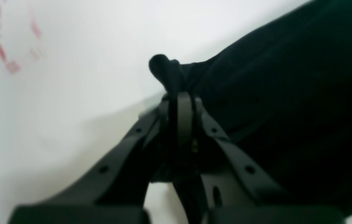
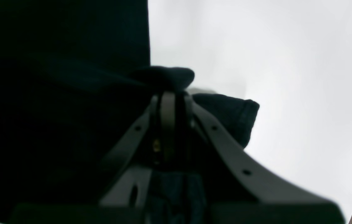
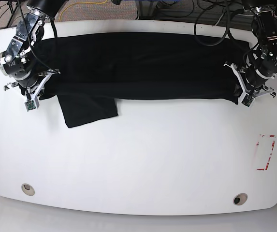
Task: Layout the t-shirt on the table in an organized manner, then fold the t-shirt properly
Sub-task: 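Lift and fold the shirt edges with both grippers toward the robot base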
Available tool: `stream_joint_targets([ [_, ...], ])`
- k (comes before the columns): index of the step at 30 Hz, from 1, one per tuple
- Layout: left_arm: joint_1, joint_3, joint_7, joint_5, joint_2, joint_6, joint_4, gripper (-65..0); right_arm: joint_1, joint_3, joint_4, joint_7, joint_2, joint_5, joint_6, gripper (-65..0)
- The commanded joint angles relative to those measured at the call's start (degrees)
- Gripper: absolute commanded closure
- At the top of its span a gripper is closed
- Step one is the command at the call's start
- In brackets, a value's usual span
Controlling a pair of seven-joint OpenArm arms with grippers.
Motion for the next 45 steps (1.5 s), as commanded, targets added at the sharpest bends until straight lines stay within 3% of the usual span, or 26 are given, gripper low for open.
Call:
stream_joint_targets([
  [1,0.0,-2.0,0.7,-0.4,-0.9,0.4,1.3,0.0,-0.5,0.4,2.0,0.2,0.8,0.1,-0.1,0.0],
  [10,2.4,-6.8,1.4,-0.2,-0.9,0.4,1.0,0.0,-4.4,0.4,2.0,0.2,0.8,0.1,-0.1,-0.5],
  [31,10.5,-4.7,1.5,0.0,-1.0,0.4,1.0,0.0,-11.0,0.3,1.9,0.2,-1.5,-0.2,-0.1,-1.9],
  [33,11.4,-4.7,1.5,0.0,-1.0,0.4,1.0,0.0,-11.1,0.3,1.9,0.2,-1.5,-0.3,-0.1,-6.5],
  [35,12.0,-4.7,1.5,0.0,-1.0,0.4,1.0,-3.1,-11.1,0.3,1.9,0.2,-1.5,-0.4,-0.1,-15.4],
  [40,12.5,-4.6,2.0,-0.2,-1.0,0.4,1.1,-25.1,-12.2,0.4,2.1,0.2,-1.6,0.0,-0.1,-44.1],
  [42,12.2,-4.6,3.2,-0.2,-1.0,0.4,1.1,-32.5,-12.4,0.4,2.3,0.2,-1.6,0.9,-0.1,-51.0],
  [45,11.5,-4.6,5.3,-0.4,-0.9,0.4,1.3,-35.8,-12.8,0.4,3.1,0.3,-1.6,4.3,-0.1,-53.6],
])
